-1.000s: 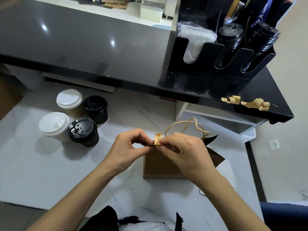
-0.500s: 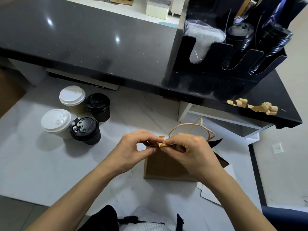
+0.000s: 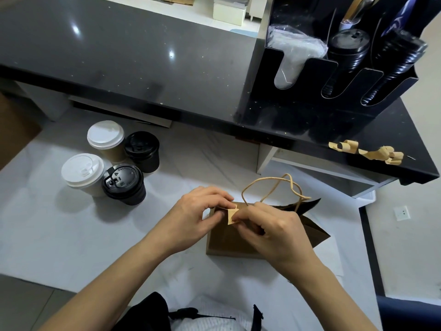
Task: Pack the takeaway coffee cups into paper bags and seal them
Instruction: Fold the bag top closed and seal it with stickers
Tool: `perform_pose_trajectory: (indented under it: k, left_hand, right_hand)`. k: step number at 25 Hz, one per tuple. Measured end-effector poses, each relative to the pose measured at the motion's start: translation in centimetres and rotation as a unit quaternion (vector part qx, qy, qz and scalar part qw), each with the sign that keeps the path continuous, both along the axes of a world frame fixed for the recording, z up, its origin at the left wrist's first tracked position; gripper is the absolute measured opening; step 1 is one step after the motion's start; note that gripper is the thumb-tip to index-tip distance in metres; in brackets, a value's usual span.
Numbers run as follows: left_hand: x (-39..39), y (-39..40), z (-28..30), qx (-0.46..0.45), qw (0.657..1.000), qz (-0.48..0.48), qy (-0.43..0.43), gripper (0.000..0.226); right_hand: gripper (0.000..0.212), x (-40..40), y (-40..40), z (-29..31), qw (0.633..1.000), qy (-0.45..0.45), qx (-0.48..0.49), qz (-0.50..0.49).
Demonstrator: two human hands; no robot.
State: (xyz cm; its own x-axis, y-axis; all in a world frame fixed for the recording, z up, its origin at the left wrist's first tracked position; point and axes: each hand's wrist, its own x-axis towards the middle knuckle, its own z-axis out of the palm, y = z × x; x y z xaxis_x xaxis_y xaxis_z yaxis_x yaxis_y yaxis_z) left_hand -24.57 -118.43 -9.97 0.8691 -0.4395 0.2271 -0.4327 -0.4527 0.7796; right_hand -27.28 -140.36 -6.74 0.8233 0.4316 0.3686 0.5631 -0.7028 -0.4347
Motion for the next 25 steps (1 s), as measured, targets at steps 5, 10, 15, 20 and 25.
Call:
perform_pose_trajectory:
  k: [5,10,15,20,25]
  left_hand:
    - [0.0,0.1,0.0,0.063,0.998,-0.003,-0.024,0.026]
    - [0.1,0.2,-0.2,0.076,0.997,-0.011,-0.018,0.032]
    - [0.1,0.4,-0.5,0.067,0.997,-0.005,-0.023,0.033]
    - [0.1,0.2,-0.1,0.085,0.996,-0.009,-0.020,0.032]
    - [-0.1,-0.6,1.4,0.134,0.990,-0.011,-0.038,0.029]
  right_hand:
    - [0.014,-0.6,0.0,-1.1,0.993,-0.106,-0.054,-0.002]
    - [0.006,-0.8,0.1,-1.4,0.984,-0.151,-0.095,-0.008]
    - [0.013,-0.3,-0.1,-1.7,0.981,-0.149,-0.125,-0.011]
    - [0.018,-1.0,-0.3,-2.2,0.978,-0.152,-0.143,-0.021]
    - [0.016,-1.6,0.0,-2.3,0.975,-0.154,-0.155,-0.037]
